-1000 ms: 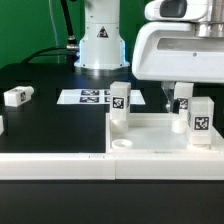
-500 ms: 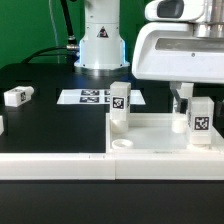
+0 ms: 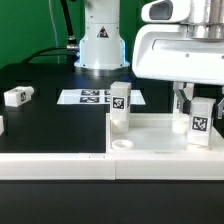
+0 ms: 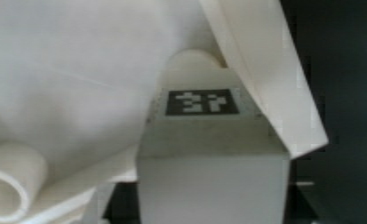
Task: Assemble square table
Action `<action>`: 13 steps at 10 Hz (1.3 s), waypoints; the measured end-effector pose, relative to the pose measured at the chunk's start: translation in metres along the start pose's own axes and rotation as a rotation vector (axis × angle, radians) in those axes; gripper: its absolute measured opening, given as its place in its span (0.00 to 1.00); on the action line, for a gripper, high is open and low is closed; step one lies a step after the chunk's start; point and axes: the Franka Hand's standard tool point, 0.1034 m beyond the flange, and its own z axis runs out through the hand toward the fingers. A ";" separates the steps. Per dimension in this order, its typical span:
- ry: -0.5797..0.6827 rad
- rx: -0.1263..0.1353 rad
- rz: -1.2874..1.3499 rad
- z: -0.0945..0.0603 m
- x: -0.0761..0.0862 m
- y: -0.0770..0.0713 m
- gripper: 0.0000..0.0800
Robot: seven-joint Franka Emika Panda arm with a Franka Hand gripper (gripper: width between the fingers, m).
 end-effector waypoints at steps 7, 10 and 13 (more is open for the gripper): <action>-0.081 -0.001 0.977 -0.001 -0.011 0.001 0.37; -0.079 -0.011 0.951 -0.001 -0.014 -0.001 0.68; -0.087 -0.079 0.464 -0.003 -0.018 0.000 0.81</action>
Offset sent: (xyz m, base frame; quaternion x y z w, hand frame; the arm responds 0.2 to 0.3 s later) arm 0.0149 0.0400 0.0027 0.1469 -0.0877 0.4351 0.8840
